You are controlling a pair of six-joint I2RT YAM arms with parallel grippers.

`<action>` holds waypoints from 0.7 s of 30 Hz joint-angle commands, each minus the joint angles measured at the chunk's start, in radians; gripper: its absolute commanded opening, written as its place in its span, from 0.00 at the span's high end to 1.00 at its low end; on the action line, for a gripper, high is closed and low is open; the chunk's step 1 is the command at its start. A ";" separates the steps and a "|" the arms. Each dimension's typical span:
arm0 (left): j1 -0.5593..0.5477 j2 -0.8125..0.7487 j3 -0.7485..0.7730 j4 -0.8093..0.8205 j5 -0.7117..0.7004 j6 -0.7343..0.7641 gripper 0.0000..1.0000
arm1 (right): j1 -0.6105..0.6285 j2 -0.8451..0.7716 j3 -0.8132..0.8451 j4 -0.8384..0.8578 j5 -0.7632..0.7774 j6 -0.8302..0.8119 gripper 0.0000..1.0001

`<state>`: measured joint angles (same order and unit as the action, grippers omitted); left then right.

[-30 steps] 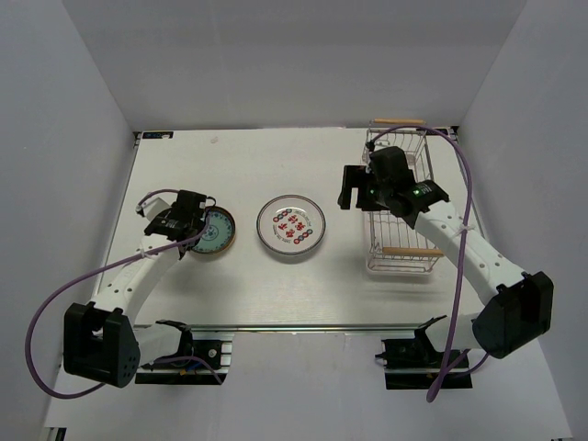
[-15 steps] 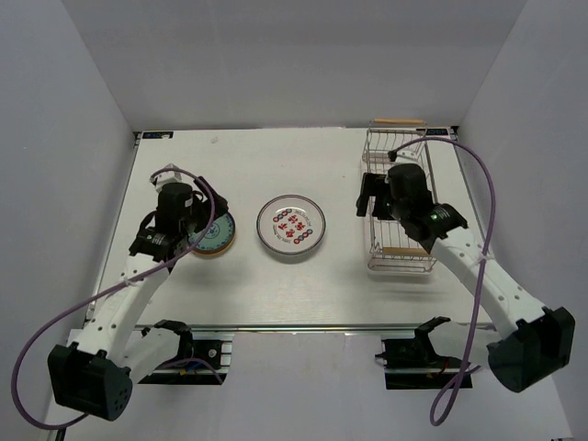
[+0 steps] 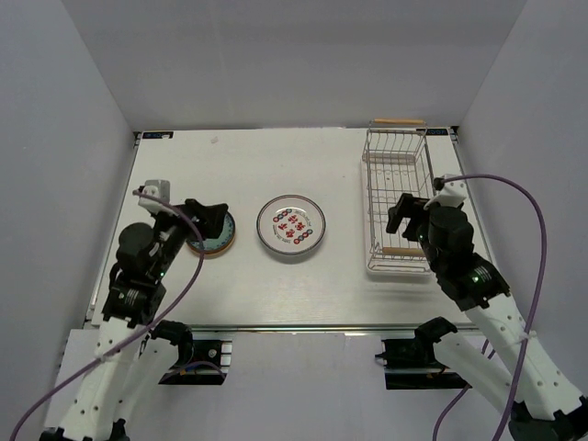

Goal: Unload the plates from the dish rack

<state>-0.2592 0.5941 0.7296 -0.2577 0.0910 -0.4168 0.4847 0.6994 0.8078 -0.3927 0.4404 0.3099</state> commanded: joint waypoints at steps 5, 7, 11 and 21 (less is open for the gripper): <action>-0.002 -0.195 -0.068 -0.023 -0.022 0.102 0.02 | -0.001 -0.127 -0.012 -0.057 0.087 0.023 0.11; -0.002 -0.241 -0.081 -0.008 -0.027 0.095 0.02 | -0.001 -0.159 -0.042 -0.032 0.095 0.023 0.11; -0.002 -0.275 -0.091 0.000 -0.034 0.095 0.02 | 0.002 -0.161 -0.053 -0.021 0.098 0.020 0.11; -0.002 -0.267 -0.095 -0.015 -0.057 0.079 0.02 | 0.000 -0.138 -0.047 -0.041 0.083 0.011 0.11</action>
<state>-0.2592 0.3199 0.6426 -0.2623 0.0521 -0.3378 0.4847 0.5671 0.7605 -0.4473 0.5137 0.3248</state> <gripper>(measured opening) 0.982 0.889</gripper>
